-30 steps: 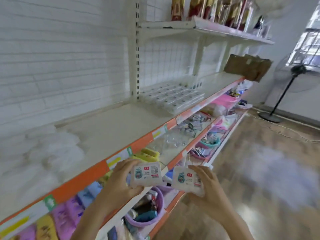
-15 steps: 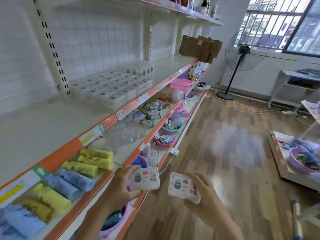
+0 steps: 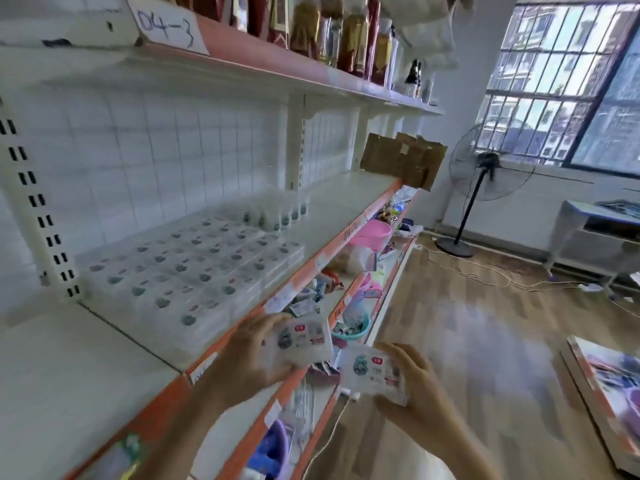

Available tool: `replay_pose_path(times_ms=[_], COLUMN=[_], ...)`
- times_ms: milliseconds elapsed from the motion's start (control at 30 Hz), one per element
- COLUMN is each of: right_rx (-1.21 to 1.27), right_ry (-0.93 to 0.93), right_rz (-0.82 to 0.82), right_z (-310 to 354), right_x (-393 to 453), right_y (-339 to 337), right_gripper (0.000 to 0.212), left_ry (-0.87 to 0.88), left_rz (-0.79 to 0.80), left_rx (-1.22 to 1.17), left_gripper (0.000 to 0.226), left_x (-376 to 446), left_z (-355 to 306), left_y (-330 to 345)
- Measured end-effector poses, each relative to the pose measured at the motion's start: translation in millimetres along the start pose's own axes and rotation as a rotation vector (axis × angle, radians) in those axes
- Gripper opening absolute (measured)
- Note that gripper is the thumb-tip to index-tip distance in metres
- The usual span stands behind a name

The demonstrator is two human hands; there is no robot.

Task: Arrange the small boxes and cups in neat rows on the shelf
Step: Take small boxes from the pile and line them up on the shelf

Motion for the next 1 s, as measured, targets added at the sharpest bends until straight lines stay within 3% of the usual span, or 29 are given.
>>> replay_pose_path(times_ms=[233, 367, 667, 833, 1000], right_rx=[0.022, -0.014, 0.08, 0.046, -0.029], right_ry=[-0.233, -0.44, -0.822, -0.943, -0.94], right_rz=[0.047, 0.083, 0.261, 0.419, 0.65], right_z=[27.6, 50.8, 103.1, 136.6, 176.8], right_x=[141.7, 224.6, 365.0, 409.4, 438.8], right_y=[18.6, 37.0, 74.4, 123.2, 187.1], right_gripper=[0.072, 0.072, 0.071, 0.07, 0.072], left_ry=[-0.071, -0.207, -0.585, -0.777, -0.908], left_rz=[-0.139, -0.233, -0.55, -0.542, -0.455], left_rx=[0.218, 0.286, 0.412, 0.541, 0.776], left_gripper=[0.088, 0.071, 0.07, 0.074, 0.068], left_x=[80.1, 101.7, 98.7, 83.8, 80.2], left_z=[48.0, 81.7, 144.5, 173.4, 180.2], left_y=[-70.6, -100.0, -161.7, -177.0, -186.7])
Point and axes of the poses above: each hand's wrist, its own x-axis towards the middle knuckle, its own y-axis out of the palm, z = x × y, the point moved 3 cm from there along x, towards the middle knuckle, and after that the axes turned 1 degree about -z, right-handed, at the moved point
